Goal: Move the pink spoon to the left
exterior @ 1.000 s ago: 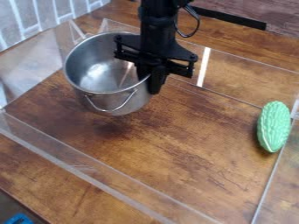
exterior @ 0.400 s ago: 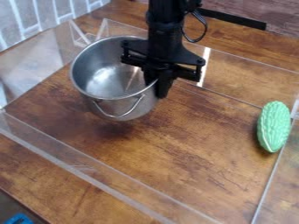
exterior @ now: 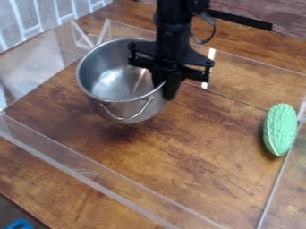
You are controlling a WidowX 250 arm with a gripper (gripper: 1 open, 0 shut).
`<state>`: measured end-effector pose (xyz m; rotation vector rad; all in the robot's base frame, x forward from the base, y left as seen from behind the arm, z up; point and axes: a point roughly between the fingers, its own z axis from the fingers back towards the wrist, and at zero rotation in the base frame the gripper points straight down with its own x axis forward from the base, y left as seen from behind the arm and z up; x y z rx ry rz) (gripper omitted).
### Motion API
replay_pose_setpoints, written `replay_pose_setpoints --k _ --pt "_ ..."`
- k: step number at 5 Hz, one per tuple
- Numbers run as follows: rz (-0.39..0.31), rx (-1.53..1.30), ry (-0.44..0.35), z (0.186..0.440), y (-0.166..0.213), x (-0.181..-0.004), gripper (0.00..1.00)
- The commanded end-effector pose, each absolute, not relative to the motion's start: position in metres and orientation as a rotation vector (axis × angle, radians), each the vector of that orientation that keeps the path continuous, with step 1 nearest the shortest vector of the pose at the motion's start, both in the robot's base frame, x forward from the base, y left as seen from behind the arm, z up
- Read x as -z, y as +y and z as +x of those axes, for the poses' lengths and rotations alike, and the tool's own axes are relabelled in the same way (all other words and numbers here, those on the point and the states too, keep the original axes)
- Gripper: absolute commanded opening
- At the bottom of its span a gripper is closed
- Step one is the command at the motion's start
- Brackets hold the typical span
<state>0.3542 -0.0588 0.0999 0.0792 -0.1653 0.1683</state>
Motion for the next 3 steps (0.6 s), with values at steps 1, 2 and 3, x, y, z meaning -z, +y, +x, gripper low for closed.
replay_pose_setpoints --k 1,2,3 --pt "0.066 -0.159 -0.228 0.363 -0.064 -0.121 0.0" --pt "0.059 -0.153 -0.229 0.368 -0.07 -0.117 0.0" --pt "0.053 -0.149 -0.23 0.373 -0.077 -0.114 0.0"
